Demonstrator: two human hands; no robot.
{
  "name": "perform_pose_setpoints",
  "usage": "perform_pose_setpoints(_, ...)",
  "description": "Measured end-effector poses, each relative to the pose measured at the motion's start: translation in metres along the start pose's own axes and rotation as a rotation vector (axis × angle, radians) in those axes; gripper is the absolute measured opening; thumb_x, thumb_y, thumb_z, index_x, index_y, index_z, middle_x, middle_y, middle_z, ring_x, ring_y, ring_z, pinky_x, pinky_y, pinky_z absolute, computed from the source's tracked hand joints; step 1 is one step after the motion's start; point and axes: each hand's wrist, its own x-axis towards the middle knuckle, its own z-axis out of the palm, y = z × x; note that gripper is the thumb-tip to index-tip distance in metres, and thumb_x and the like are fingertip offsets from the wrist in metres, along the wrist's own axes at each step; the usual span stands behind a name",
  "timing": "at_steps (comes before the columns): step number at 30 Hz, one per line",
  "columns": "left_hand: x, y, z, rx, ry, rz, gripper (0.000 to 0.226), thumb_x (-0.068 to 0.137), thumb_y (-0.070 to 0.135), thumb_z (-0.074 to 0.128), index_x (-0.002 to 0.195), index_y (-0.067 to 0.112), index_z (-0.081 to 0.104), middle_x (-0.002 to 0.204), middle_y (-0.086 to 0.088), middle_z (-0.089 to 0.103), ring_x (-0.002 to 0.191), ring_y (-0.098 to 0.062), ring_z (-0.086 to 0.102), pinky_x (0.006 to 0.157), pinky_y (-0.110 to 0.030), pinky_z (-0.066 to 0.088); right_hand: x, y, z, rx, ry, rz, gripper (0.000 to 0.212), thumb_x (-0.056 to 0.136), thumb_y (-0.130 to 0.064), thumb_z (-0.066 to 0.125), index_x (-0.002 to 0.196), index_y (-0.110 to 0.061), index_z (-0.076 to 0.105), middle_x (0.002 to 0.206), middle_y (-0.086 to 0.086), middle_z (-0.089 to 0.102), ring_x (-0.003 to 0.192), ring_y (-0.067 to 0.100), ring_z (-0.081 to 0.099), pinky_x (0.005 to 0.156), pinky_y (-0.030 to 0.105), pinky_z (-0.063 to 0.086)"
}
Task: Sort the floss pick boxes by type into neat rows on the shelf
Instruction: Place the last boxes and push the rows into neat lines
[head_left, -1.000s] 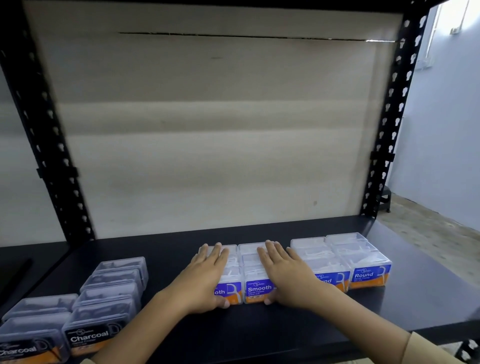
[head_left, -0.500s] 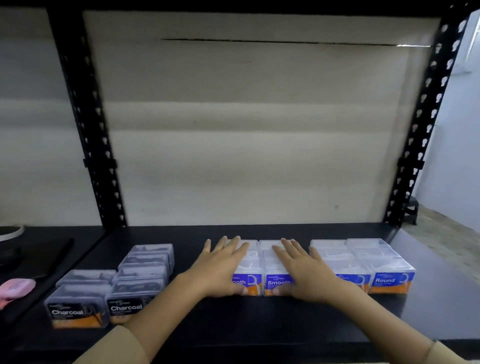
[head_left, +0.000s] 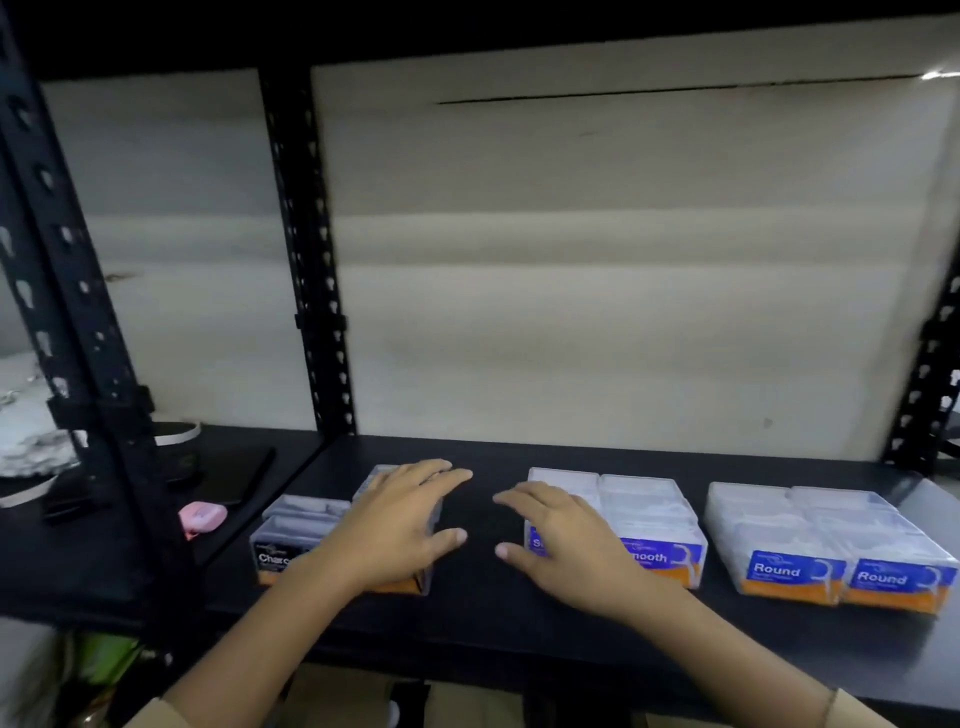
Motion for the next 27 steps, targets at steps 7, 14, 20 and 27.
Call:
perform_pose_setpoints(7, -0.017, -0.067, -0.001, -0.108, 0.004, -0.116, 0.052, 0.093, 0.046, 0.046, 0.142, 0.036, 0.032, 0.147, 0.011, 0.035, 0.135, -0.013, 0.034, 0.112, -0.038, 0.03, 0.042, -0.036, 0.038, 0.074, -0.024, -0.04, 0.055, 0.092, -0.047, 0.045, 0.141, -0.023, 0.034, 0.144, -0.002, 0.039, 0.132, 0.016, 0.037, 0.108, 0.032, 0.029)
perform_pose_setpoints(14, 0.014, -0.087, 0.001, -0.04, -0.122, -0.125, 0.046, 0.101, 0.038, 0.029, 0.146, 0.029, 0.029, 0.155, 0.003, 0.025, 0.141, -0.016, 0.024, 0.116, -0.041, 0.022, 0.088, -0.046, 0.06, 0.131, -0.032, 0.089, 0.055, 0.096, -0.05, 0.031, 0.142, -0.02, 0.031, 0.145, 0.002, 0.035, 0.133, 0.02, 0.035, 0.109, 0.039, 0.03)
perform_pose_setpoints(20, 0.043, -0.085, 0.009, -0.043, -0.238, -0.084, 0.045, 0.1, 0.043, 0.023, 0.144, 0.034, 0.03, 0.155, 0.007, 0.026, 0.143, -0.016, 0.022, 0.115, -0.051, 0.018, 0.116, -0.038, 0.059, 0.414, -0.106, 0.28, 0.053, 0.098, -0.047, 0.029, 0.138, -0.015, 0.04, 0.142, 0.012, 0.041, 0.13, 0.026, 0.04, 0.107, 0.035, 0.033)
perform_pose_setpoints(27, 0.042, -0.106, 0.006, -0.098, -0.226, -0.12, 0.044, 0.1, 0.04, 0.025, 0.141, 0.032, 0.038, 0.151, 0.005, 0.037, 0.139, -0.019, 0.033, 0.115, -0.043, 0.025, 0.125, -0.043, 0.054, 0.535, -0.198, 0.253, 0.049, 0.099, -0.043, 0.028, 0.135, -0.015, 0.045, 0.139, 0.01, 0.049, 0.128, 0.024, 0.045, 0.097, 0.025, 0.033)
